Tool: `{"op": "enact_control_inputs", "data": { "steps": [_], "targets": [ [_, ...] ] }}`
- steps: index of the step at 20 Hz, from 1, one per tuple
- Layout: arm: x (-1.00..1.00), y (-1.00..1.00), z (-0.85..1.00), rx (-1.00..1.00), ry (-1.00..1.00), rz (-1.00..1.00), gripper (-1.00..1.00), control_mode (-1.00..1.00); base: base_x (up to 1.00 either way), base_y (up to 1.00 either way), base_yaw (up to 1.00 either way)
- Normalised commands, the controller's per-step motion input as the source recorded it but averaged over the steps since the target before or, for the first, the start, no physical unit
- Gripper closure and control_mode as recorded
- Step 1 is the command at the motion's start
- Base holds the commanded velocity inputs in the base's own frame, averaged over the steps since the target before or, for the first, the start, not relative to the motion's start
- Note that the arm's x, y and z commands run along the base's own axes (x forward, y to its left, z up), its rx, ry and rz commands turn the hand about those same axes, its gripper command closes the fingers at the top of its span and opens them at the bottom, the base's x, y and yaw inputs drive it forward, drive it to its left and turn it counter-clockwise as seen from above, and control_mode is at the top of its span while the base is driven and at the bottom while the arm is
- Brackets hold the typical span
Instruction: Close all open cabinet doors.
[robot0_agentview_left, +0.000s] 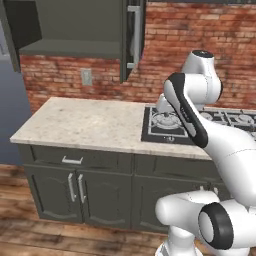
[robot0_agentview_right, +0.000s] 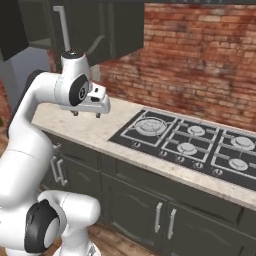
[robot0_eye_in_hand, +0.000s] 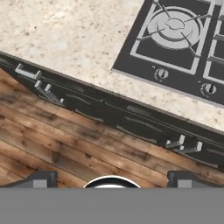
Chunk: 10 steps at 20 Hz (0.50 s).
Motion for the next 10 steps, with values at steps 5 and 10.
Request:
{"op": "enact_control_inputs", "data": {
  "steps": [5, 10],
  "targets": [
    [0.00, 0.00, 0.00, 0.00, 0.00, 0.00, -1.00, 1.00, 0.00, 0.65, -0.15],
    [0.00, 0.00, 0.00, 0.00, 0.00, 0.00, -1.00, 1.00, -0.17, 0.64, -0.14]
  ]
}}
